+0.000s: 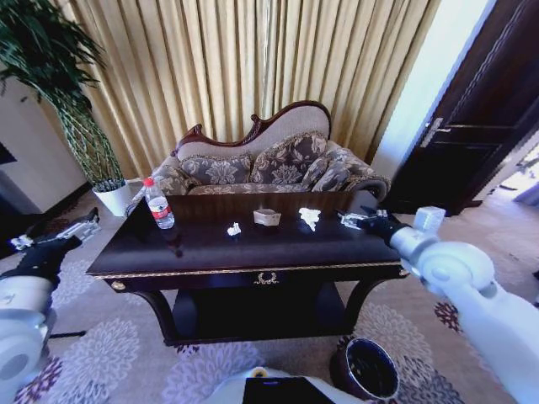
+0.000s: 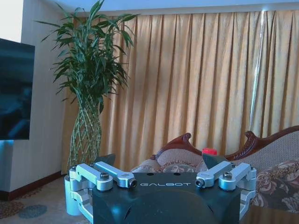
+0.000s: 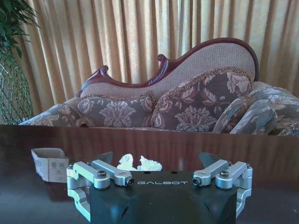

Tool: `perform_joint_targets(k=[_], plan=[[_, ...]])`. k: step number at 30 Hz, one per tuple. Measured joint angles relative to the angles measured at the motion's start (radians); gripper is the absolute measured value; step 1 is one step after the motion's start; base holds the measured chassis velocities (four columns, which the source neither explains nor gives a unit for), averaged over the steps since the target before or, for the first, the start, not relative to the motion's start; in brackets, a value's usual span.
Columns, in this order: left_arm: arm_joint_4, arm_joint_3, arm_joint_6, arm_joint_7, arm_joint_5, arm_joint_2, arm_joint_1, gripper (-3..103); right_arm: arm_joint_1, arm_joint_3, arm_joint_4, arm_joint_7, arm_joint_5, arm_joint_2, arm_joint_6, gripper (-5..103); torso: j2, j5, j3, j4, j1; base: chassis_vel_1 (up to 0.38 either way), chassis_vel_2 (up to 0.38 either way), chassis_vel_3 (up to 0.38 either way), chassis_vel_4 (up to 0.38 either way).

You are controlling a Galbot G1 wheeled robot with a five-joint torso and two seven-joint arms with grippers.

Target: Move to the front of the table and place the trash on the table into the trash bin.

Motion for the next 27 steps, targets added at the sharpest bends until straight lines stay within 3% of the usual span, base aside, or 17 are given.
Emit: perform_joint_targets(k=[8,9,13,27], plan=[[0.000,0.004,0.001,-0.001,0.014,-0.026,0.014,100,0.202,-0.193,-0.078,-0.001,-0.002,0.004,-0.013,100,0.000,0.0001,0.000,0.0003,0.000,0.000,0.000,0.000,0.000],[0.000,0.001,0.001,-0.002,0.015,-0.030,0.017,100,0.255,-0.257,-0.105,0.001,-0.009,0.017,-0.017,100,0.000,-0.0002,0.000,0.0002,0.000,0.000,0.000,0.000,0.000],[0.000,-0.005,0.001,-0.002,0.016,-0.028,0.020,100,0.326,-0.348,-0.152,0.003,-0.028,0.045,-0.022,100,0.000,-0.0001,0.000,0.0002,0.000,0.000,0.000,0.000,0.000],[0.000,0.028,0.011,-0.001,0.009,-0.003,0.014,100,0.407,-0.475,-0.259,0.005,-0.084,0.098,-0.023,100,0.000,0.0000,0.000,0.0000,0.000,0.000,0.000,0.000,0.000]])
